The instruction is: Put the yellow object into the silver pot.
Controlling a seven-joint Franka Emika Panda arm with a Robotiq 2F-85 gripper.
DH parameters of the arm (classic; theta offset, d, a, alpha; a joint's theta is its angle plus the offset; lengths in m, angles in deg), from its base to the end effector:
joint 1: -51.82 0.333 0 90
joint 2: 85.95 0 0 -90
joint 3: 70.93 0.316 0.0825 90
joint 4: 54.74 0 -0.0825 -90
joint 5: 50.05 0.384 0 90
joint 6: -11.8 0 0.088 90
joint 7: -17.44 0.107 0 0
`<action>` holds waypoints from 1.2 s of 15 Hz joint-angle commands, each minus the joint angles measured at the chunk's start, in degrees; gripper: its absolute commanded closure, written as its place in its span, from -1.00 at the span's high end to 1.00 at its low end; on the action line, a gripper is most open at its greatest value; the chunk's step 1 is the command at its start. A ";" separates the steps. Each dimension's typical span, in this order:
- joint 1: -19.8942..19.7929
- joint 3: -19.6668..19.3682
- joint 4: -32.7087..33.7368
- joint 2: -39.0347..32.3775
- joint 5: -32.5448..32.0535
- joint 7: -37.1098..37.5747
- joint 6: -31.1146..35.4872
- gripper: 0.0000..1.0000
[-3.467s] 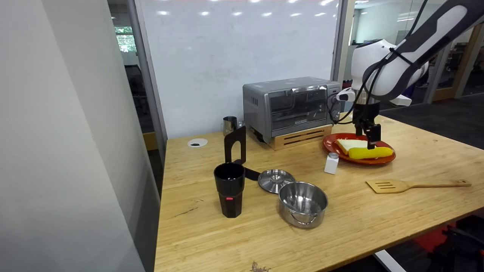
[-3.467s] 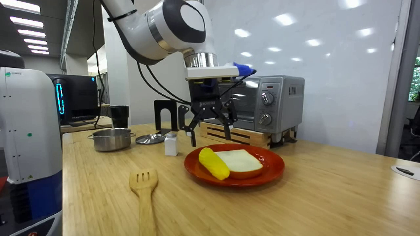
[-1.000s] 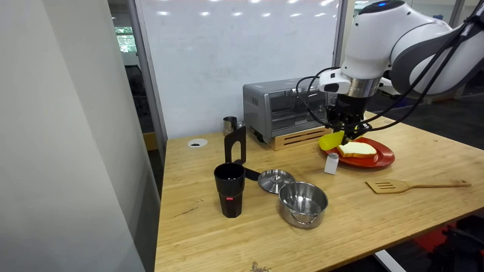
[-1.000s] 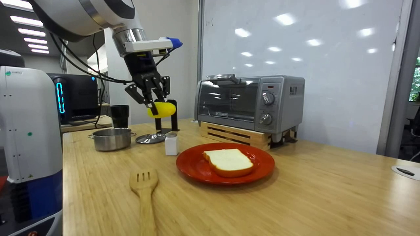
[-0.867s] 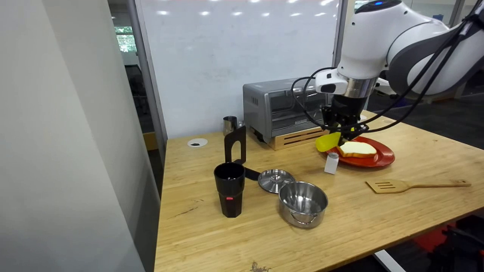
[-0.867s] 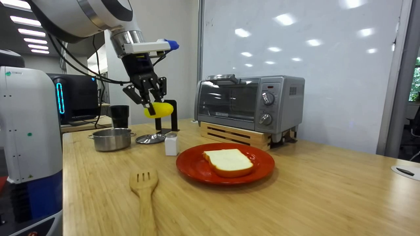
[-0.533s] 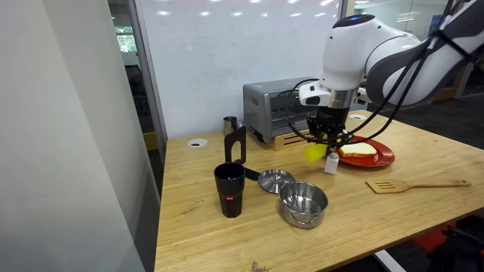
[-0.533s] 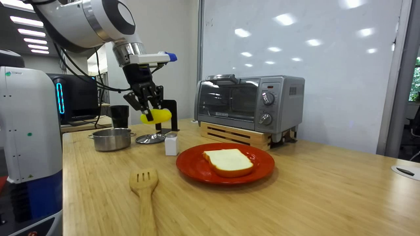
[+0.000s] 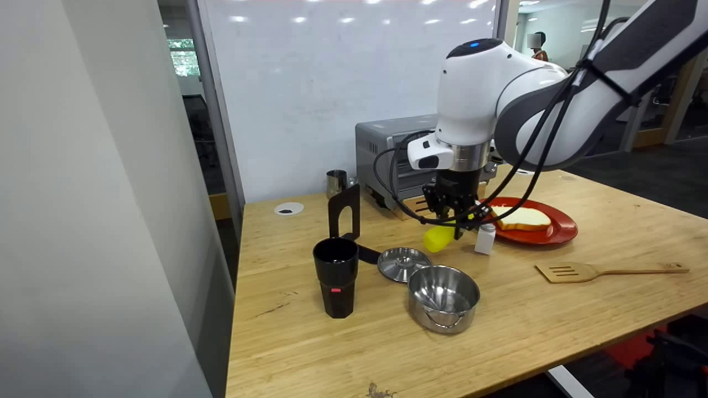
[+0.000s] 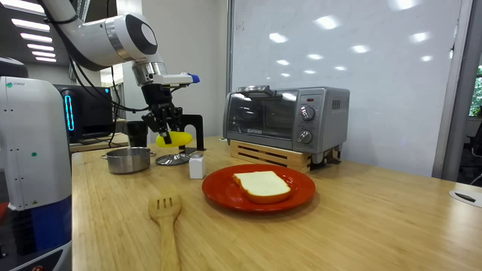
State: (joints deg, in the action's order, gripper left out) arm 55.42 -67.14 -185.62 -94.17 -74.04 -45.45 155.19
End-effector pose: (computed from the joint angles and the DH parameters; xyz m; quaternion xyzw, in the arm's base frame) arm 0.5311 0.0717 0.2974 0.7069 0.6951 -0.0253 0.1285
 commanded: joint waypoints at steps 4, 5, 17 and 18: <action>1.44 3.30 1.21 1.25 5.38 -1.83 -11.05 -0.82; 1.58 3.80 0.66 1.74 6.89 -2.65 -12.14 -0.82; 4.86 5.42 1.12 0.67 2.45 -1.26 -15.67 -0.82; 5.07 5.41 1.39 0.25 1.51 -0.97 -15.55 -0.82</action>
State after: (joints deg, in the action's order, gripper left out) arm 60.02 -61.96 -185.54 -92.62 -69.99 -47.21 140.44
